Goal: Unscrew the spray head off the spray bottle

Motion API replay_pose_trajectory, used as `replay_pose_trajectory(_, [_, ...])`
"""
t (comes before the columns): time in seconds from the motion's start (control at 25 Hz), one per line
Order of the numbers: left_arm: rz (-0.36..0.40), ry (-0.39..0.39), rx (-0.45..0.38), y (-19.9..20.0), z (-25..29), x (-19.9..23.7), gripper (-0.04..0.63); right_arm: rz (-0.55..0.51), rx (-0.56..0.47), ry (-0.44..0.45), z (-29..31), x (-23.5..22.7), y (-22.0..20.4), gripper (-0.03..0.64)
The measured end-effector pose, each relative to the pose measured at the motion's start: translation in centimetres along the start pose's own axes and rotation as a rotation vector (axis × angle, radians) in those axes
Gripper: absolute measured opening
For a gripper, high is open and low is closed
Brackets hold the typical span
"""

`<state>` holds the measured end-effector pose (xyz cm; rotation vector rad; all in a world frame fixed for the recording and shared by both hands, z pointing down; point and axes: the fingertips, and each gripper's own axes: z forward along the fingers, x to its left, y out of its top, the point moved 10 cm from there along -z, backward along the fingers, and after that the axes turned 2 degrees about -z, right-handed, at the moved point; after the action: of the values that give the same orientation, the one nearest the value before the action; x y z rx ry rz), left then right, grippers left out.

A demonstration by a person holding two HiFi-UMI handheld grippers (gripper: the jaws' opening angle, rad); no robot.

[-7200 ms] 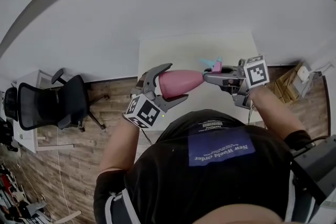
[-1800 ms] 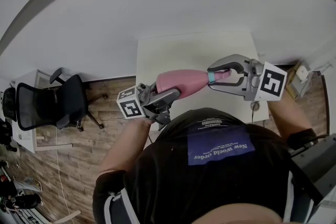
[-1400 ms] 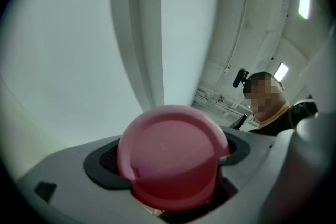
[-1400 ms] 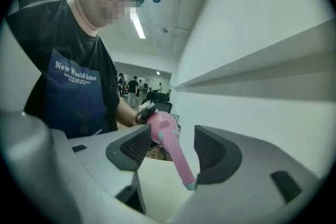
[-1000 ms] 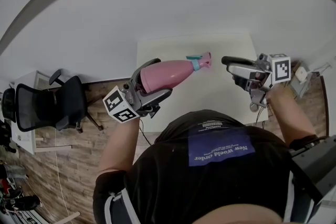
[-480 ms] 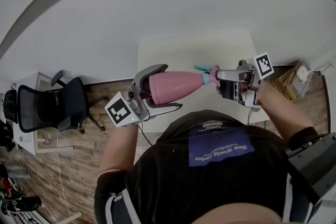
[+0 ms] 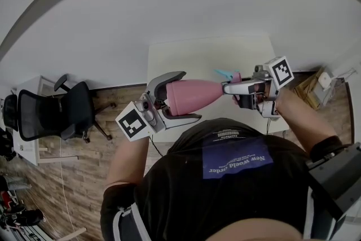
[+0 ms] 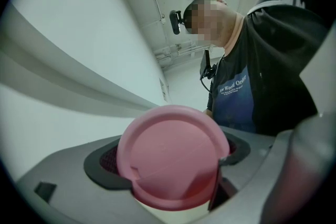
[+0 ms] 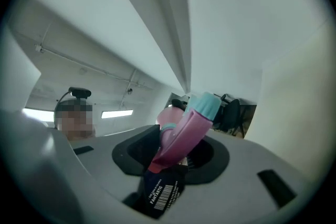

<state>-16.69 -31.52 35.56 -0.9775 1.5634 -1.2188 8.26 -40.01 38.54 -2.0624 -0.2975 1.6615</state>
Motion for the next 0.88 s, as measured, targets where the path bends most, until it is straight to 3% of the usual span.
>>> replay_pose_trajectory(0.2, [-0.168, 0.027, -0.073, -0.7, 0.2, 0.6, 0.477, -0.24, 0.038, -0.092, -0.5, 0.8, 0.6, 0.127])
replay_pose_trajectory(0.56, [-0.594, 0.036, -0.233, -3.0, 0.1, 1.6, 0.477, -0.803, 0.144, -0.24, 0.4, 4.7, 1.2, 0.127])
replay_pose_trajectory(0.88, [-0.809, 0.007, -0.301, -4.7, -0.4, 1.6, 0.478, -1.168, 0.293, -0.31, 1.9, 6.5, 0.5, 0.129])
